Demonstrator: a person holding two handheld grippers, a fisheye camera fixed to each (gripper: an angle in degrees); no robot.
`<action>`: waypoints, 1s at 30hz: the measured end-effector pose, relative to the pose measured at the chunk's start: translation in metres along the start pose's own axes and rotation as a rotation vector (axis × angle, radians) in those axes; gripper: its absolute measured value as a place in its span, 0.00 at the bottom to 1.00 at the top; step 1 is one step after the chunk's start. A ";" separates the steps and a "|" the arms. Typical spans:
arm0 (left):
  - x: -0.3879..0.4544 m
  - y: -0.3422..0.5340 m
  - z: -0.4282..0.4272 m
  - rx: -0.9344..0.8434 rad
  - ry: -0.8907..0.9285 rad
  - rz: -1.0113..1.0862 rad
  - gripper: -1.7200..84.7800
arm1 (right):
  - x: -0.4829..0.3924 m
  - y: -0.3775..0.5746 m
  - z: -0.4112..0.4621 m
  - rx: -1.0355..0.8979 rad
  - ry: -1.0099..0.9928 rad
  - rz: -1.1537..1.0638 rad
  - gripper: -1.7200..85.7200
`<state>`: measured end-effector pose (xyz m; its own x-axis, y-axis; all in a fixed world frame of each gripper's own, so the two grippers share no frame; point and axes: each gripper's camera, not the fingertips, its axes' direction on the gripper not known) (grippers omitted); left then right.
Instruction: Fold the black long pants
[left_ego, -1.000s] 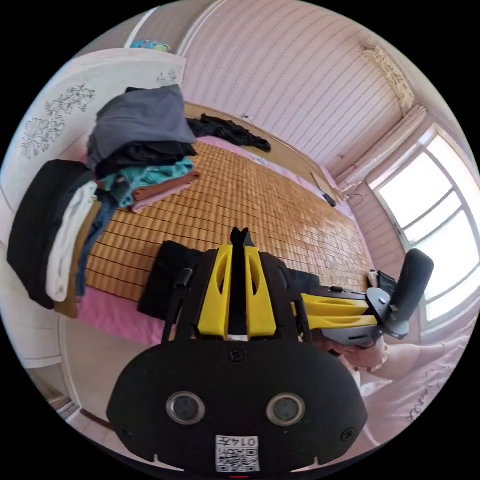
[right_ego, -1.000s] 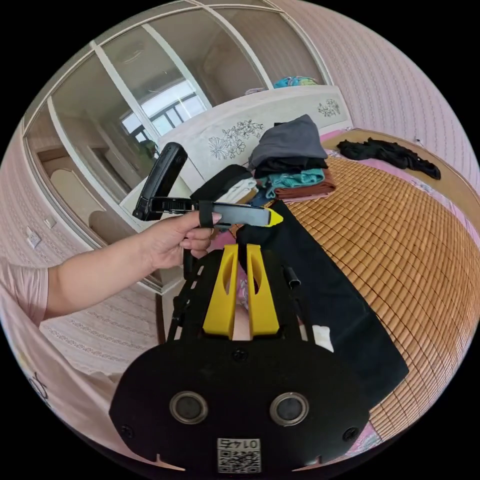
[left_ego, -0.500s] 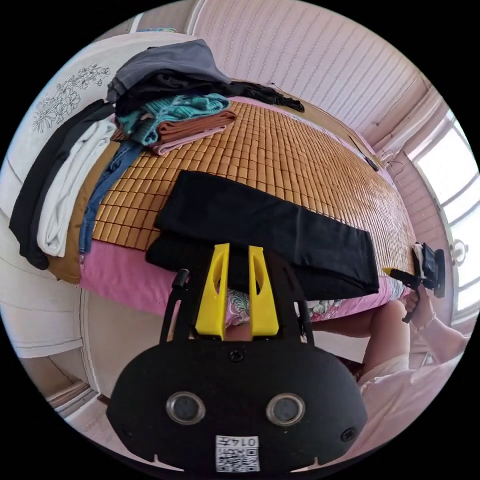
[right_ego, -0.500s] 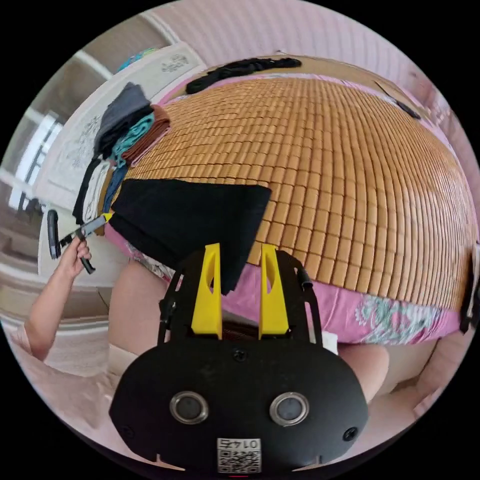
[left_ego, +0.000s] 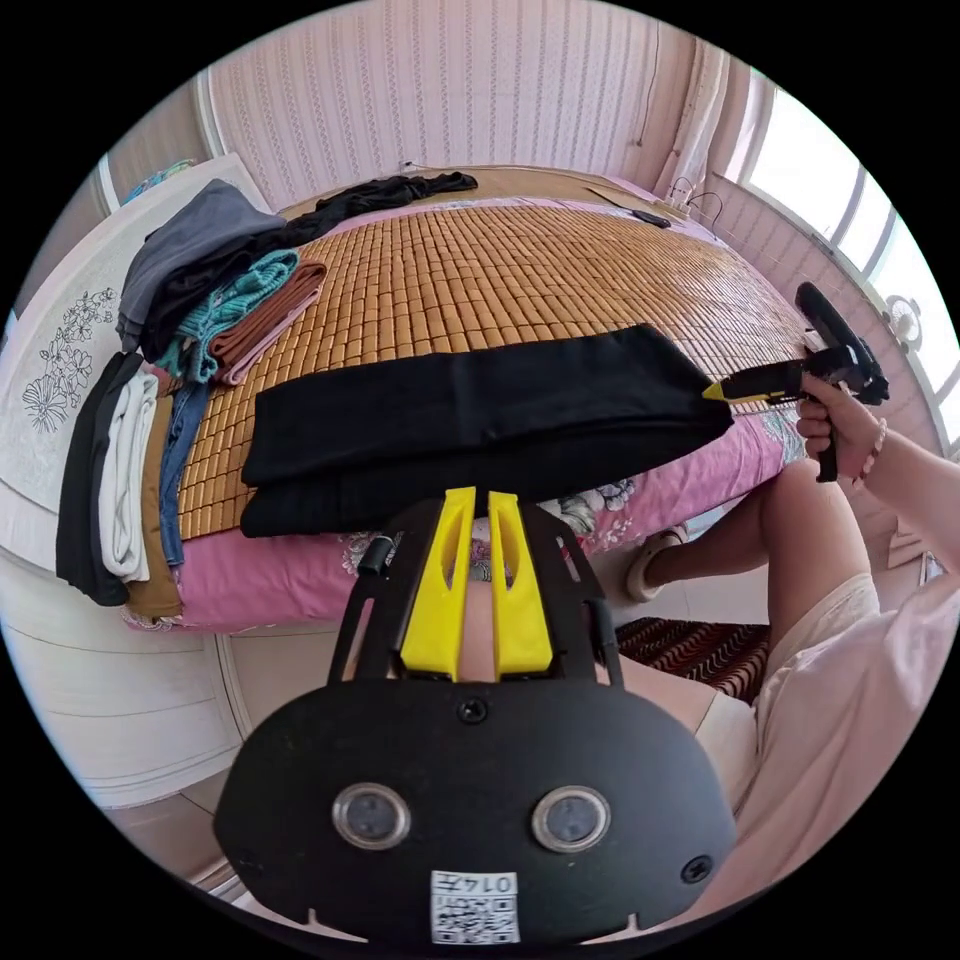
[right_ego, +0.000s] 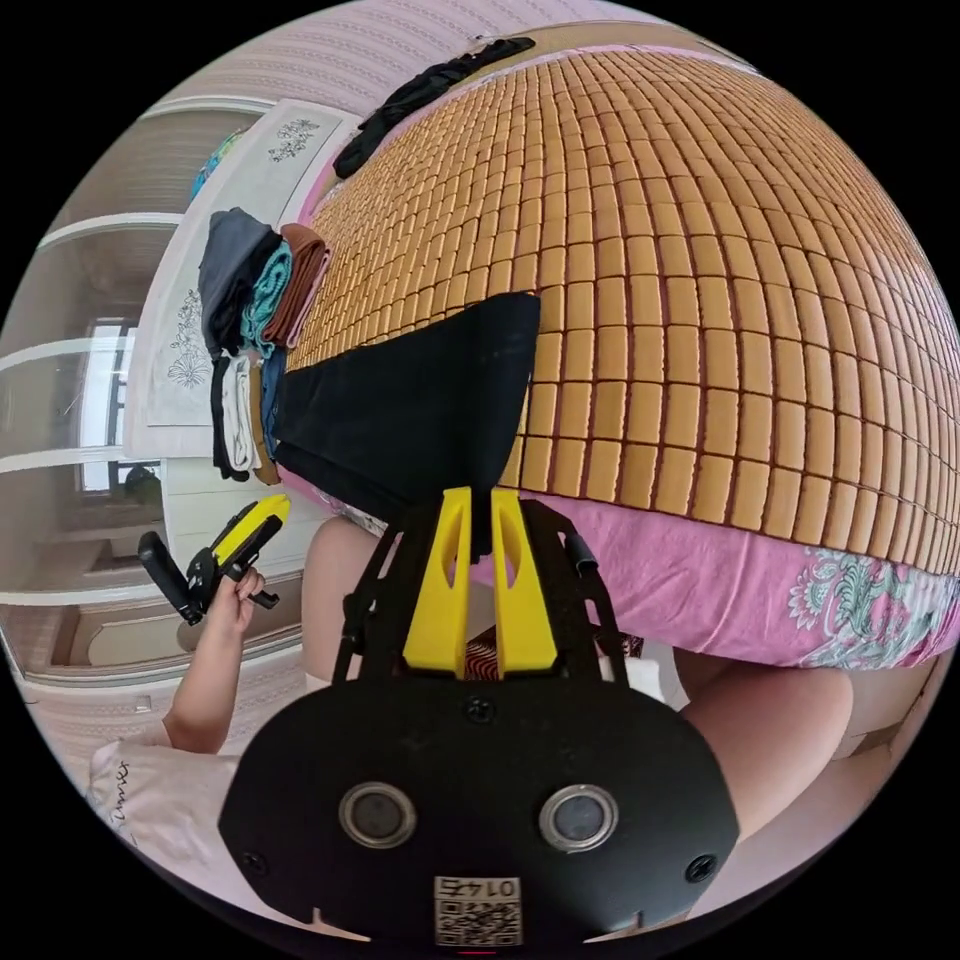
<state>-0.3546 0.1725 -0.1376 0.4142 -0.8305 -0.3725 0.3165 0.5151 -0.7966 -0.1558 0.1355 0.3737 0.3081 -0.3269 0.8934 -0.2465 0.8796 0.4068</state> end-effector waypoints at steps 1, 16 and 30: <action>0.006 0.003 -0.005 0.011 -0.004 0.007 0.04 | -0.004 -0.001 -0.013 0.053 0.025 -0.026 0.05; 0.124 0.001 -0.023 0.149 0.260 0.152 0.03 | -0.068 -0.039 -0.035 -0.047 0.522 -0.288 0.01; 0.121 -0.043 0.039 0.048 0.181 0.078 0.01 | -0.241 -0.173 0.122 -0.285 0.626 -0.591 0.01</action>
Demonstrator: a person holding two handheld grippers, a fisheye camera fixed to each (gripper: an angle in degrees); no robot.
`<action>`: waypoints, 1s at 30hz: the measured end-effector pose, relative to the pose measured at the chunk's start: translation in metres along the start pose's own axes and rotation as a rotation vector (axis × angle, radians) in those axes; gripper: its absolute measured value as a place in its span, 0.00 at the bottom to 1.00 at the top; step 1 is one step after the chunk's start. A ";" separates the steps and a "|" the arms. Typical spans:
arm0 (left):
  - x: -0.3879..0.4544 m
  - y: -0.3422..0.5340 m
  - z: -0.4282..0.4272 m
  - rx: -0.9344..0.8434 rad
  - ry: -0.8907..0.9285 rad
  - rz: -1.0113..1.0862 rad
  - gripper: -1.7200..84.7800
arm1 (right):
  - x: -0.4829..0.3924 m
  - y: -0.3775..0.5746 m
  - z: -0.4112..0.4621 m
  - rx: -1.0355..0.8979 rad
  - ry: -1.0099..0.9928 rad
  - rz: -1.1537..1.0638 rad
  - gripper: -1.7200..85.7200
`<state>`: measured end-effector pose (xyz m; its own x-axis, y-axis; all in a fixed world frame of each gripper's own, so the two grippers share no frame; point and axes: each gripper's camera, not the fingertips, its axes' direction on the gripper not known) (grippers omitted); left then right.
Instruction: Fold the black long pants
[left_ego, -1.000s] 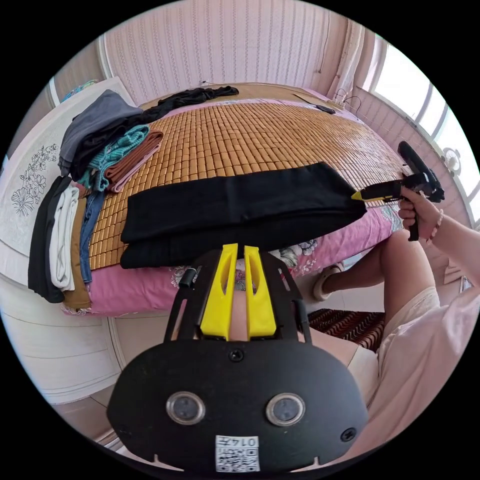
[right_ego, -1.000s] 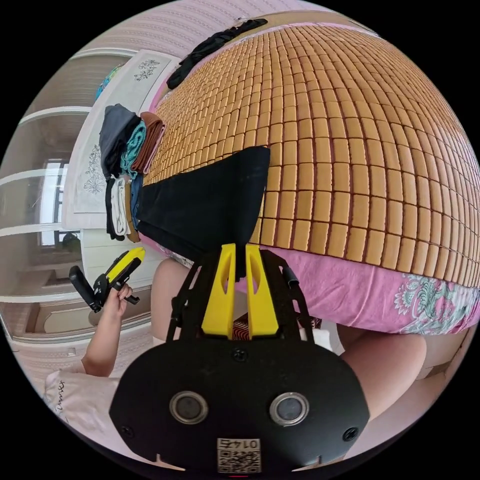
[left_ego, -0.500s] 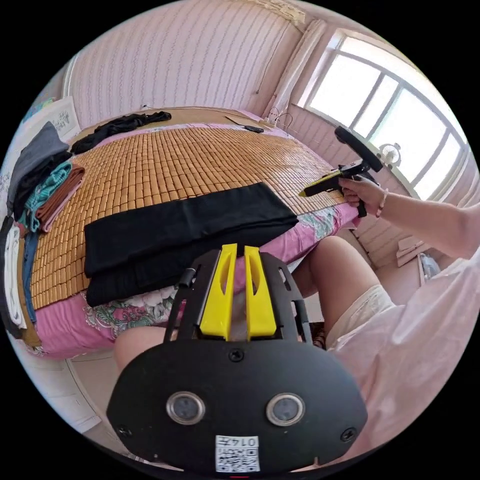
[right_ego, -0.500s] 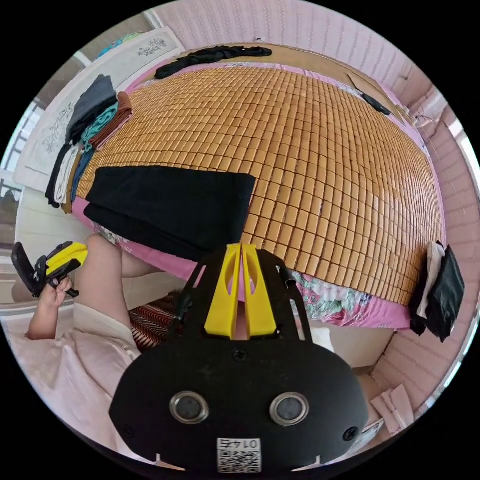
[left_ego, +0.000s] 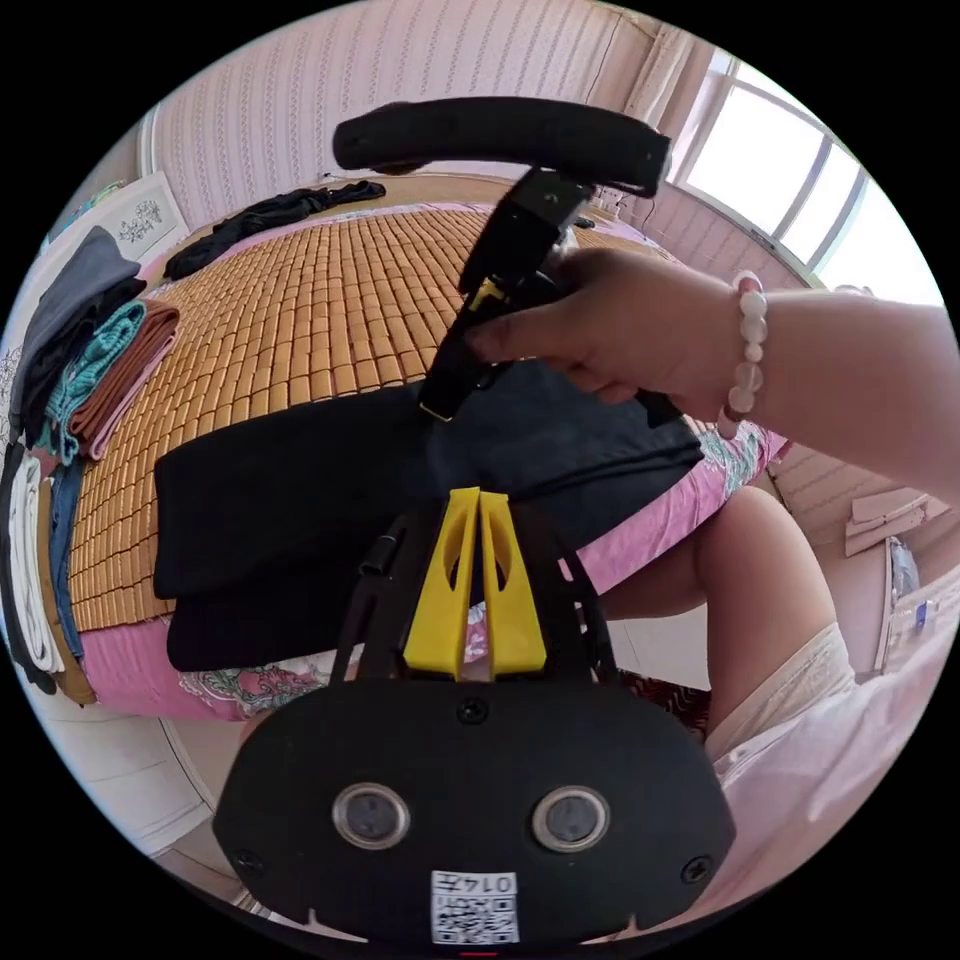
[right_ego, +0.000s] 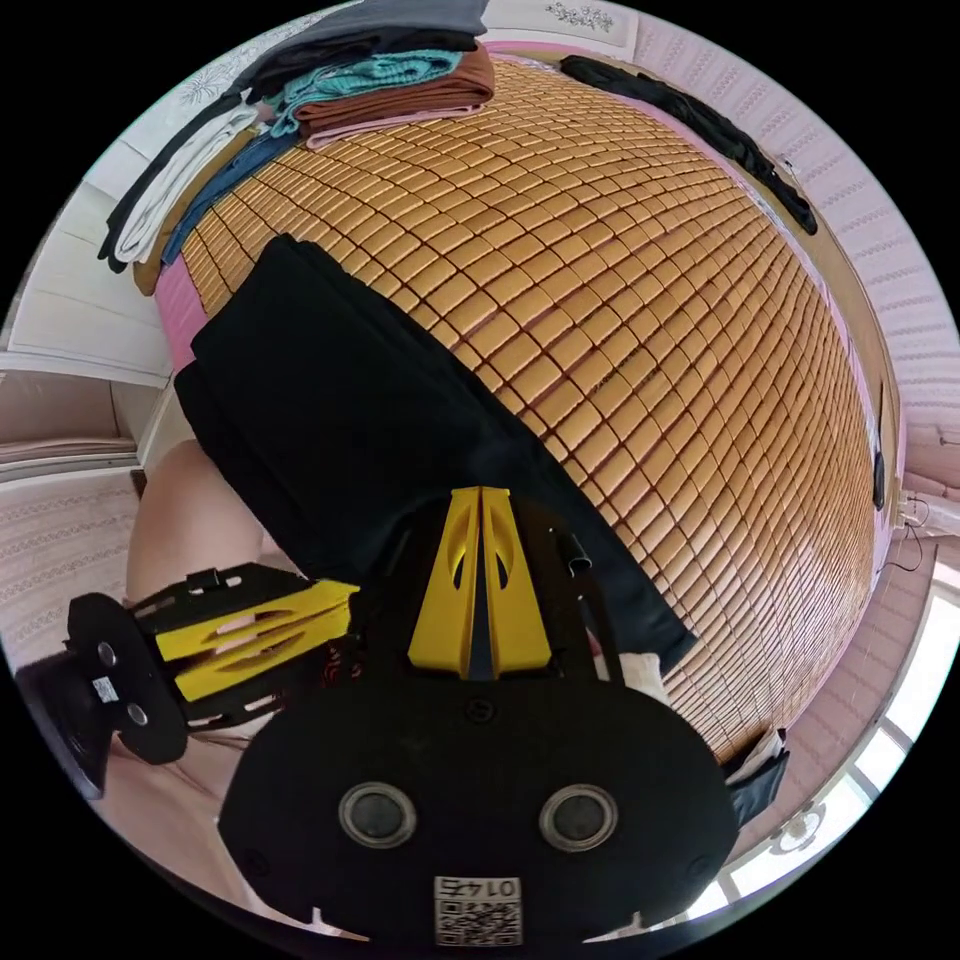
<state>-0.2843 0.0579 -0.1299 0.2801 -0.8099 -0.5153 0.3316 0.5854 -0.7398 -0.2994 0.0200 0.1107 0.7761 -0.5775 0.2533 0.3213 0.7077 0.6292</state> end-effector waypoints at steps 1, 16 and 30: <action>-0.002 0.002 0.012 -0.041 0.023 0.010 0.01 | -0.001 -0.011 0.011 -0.064 -0.013 0.019 0.01; 0.032 0.040 0.033 0.031 -0.066 0.226 0.01 | 0.002 -0.071 0.004 -0.252 -0.013 -0.086 0.01; 0.034 0.047 0.026 0.036 -0.024 0.132 0.01 | 0.001 -0.038 0.006 -0.273 0.102 -0.167 0.01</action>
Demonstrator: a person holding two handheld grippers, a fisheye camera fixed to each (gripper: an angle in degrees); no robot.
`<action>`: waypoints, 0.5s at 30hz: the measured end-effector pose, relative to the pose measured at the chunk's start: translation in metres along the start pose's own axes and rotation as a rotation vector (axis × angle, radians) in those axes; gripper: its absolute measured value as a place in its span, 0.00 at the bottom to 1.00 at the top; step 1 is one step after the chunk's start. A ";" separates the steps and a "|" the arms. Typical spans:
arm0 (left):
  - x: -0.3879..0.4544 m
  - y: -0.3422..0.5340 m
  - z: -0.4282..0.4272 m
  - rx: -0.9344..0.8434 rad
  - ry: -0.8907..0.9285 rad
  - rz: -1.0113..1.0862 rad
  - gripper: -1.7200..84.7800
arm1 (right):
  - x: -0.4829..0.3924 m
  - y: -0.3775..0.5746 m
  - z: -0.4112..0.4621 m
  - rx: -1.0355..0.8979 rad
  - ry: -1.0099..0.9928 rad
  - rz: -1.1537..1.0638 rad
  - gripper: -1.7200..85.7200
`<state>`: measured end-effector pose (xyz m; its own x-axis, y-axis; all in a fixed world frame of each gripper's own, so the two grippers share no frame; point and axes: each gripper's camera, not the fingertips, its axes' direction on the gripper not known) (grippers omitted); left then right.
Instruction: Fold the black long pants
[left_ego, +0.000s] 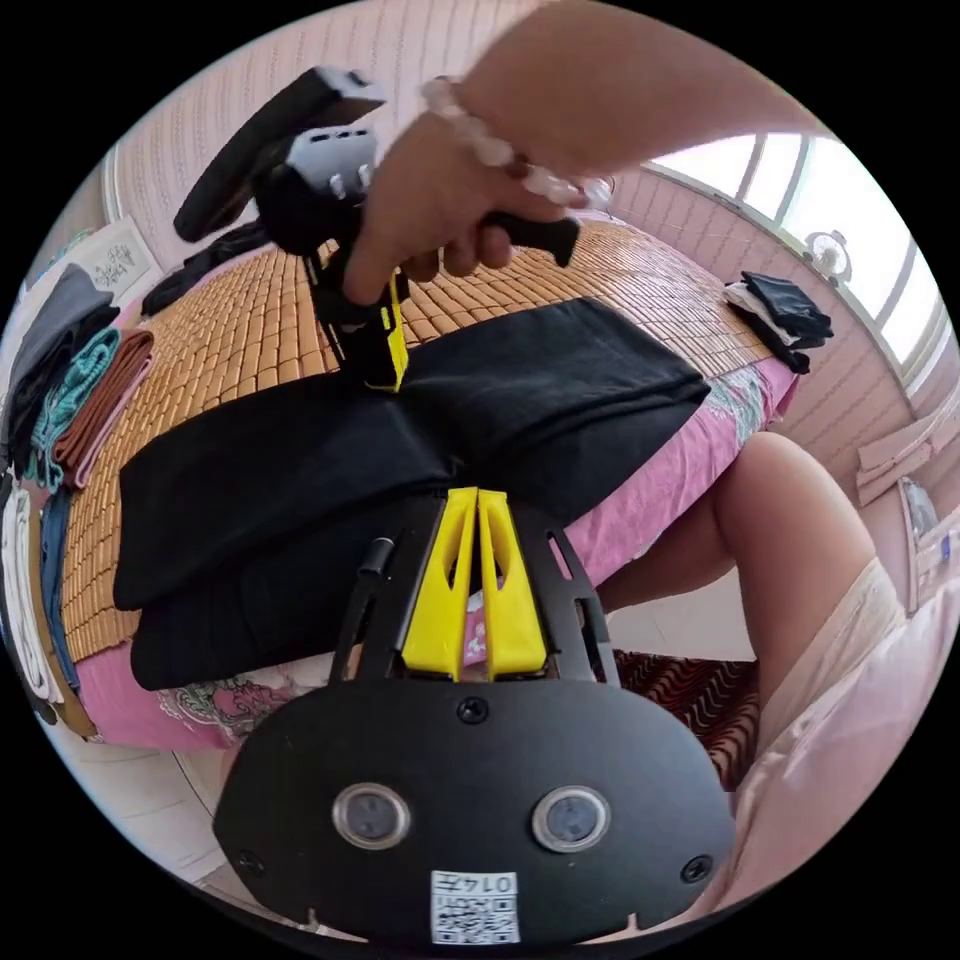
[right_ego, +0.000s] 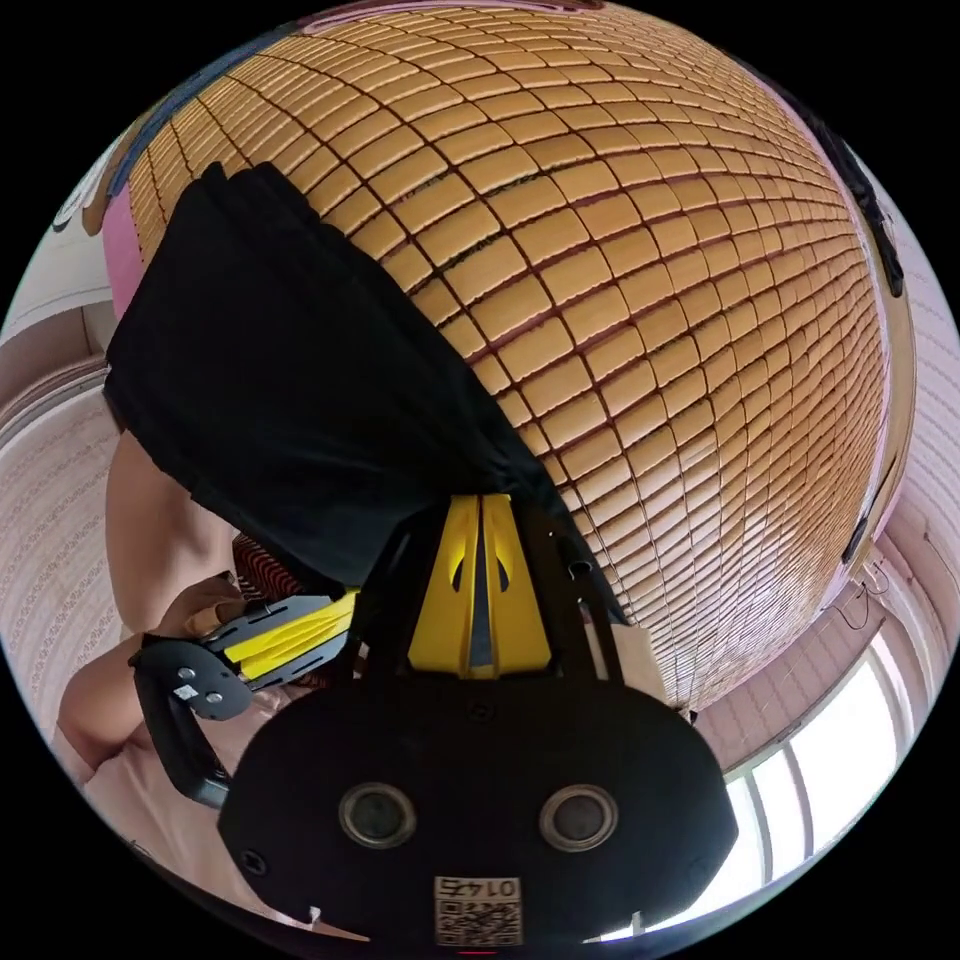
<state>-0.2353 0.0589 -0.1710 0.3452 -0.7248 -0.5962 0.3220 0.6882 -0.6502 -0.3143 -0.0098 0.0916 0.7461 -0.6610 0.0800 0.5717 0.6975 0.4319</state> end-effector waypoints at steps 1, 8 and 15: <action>-0.007 0.000 -0.003 -0.027 0.075 -0.043 0.01 | -0.001 0.022 0.001 0.105 0.015 -0.011 0.01; -0.011 0.025 -0.035 -0.014 0.323 -0.105 0.01 | 0.046 0.210 0.033 0.496 -0.174 0.433 0.02; 0.069 0.016 -0.074 0.119 0.183 0.061 0.02 | 0.099 0.380 0.132 0.498 -0.575 0.897 0.10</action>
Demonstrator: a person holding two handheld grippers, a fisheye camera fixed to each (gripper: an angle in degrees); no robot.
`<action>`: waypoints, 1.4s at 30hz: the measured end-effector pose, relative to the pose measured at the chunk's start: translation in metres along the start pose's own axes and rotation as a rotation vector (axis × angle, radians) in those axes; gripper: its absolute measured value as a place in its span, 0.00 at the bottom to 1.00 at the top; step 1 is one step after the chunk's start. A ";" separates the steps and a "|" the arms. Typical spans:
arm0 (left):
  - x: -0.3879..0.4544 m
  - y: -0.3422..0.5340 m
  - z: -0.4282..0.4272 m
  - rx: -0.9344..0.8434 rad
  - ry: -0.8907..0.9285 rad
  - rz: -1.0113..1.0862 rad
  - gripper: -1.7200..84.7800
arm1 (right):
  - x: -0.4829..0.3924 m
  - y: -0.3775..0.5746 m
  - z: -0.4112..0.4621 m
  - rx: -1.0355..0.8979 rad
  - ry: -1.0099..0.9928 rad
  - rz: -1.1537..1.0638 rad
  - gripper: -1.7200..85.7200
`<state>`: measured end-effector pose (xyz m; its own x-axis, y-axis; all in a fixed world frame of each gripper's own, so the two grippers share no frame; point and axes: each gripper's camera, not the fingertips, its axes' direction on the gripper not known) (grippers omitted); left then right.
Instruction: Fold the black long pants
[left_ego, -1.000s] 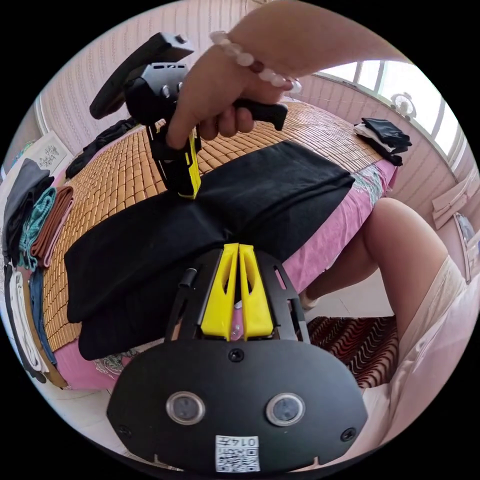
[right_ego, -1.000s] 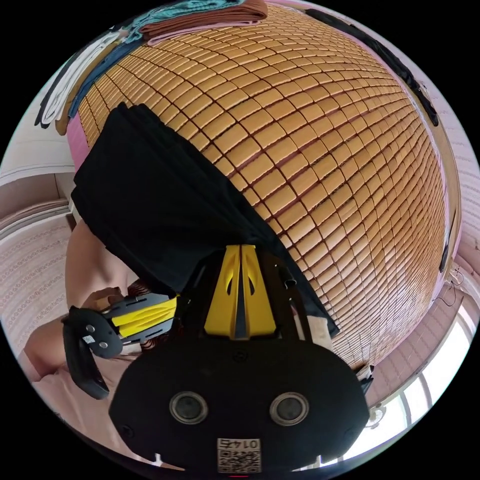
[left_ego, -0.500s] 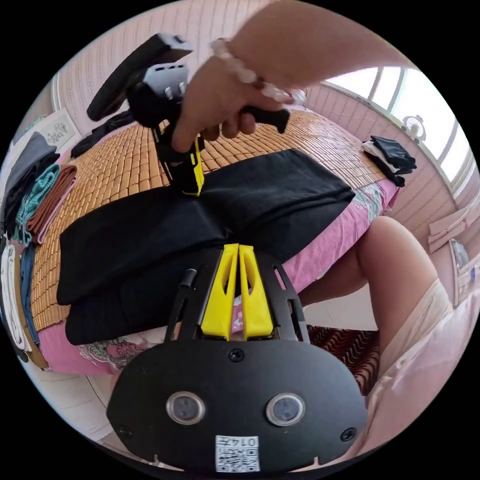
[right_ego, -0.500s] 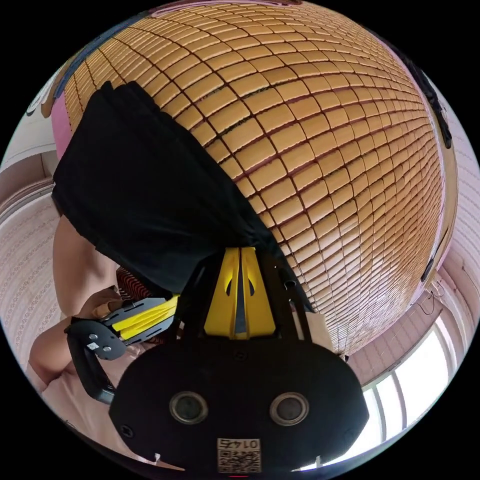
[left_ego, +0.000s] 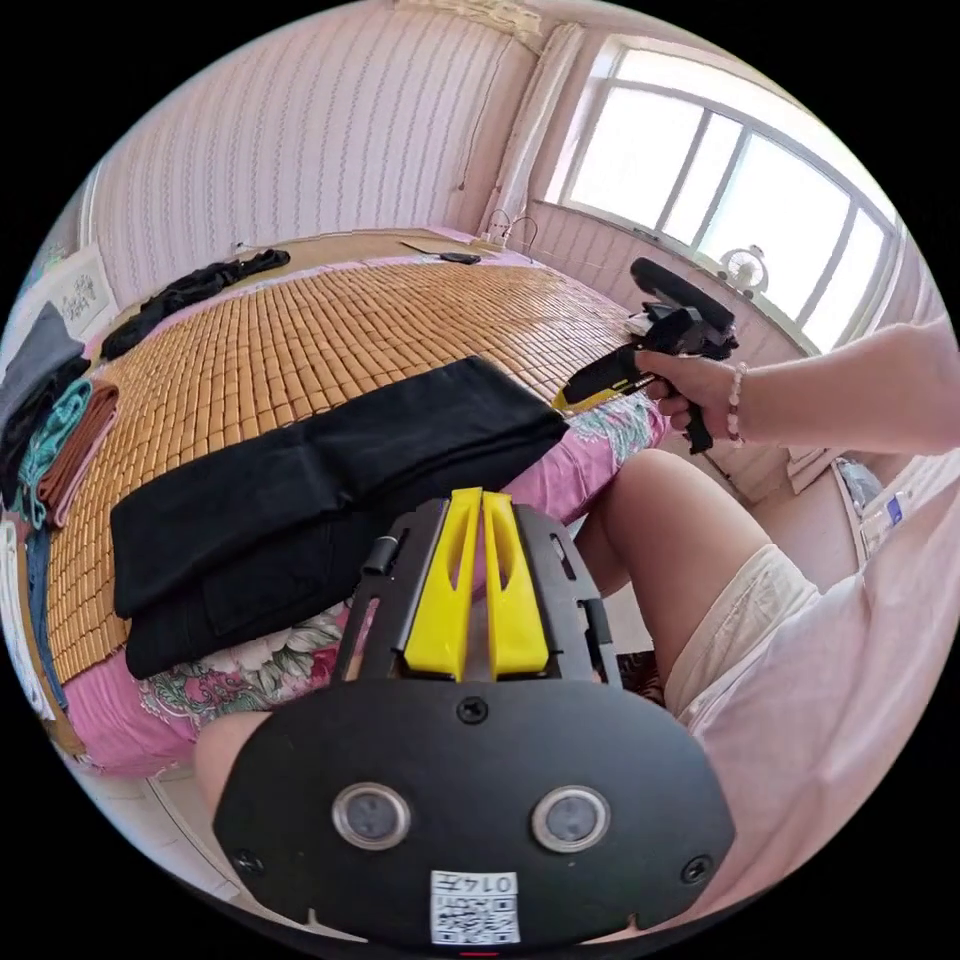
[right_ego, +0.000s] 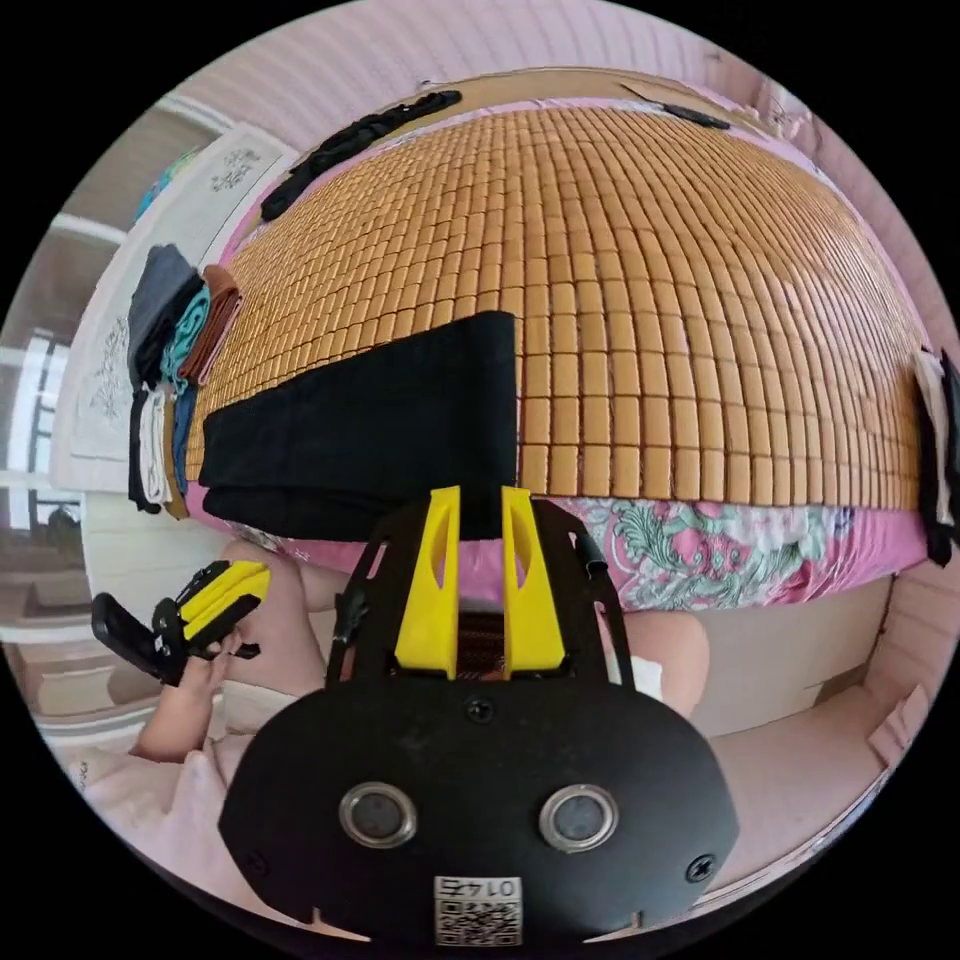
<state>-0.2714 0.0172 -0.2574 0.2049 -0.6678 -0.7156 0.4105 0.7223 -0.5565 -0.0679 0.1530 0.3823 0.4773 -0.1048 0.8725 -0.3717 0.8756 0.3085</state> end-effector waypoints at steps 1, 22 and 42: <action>0.016 -0.001 -0.005 0.028 -0.037 0.046 0.02 | 0.017 0.006 0.001 -0.007 -0.024 0.040 0.11; 0.110 -0.061 -0.014 0.125 -0.166 0.142 0.12 | 0.053 0.116 -0.090 0.124 -0.445 -0.340 0.07; 0.142 -0.042 0.001 0.021 -0.100 0.299 0.06 | 0.194 0.125 -0.091 0.079 -0.351 -0.011 0.07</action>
<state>-0.2584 -0.1081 -0.3348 0.4048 -0.4415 -0.8008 0.3369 0.8861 -0.3182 0.0510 0.2846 0.5559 0.1839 -0.2818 0.9417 -0.4351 0.8357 0.3351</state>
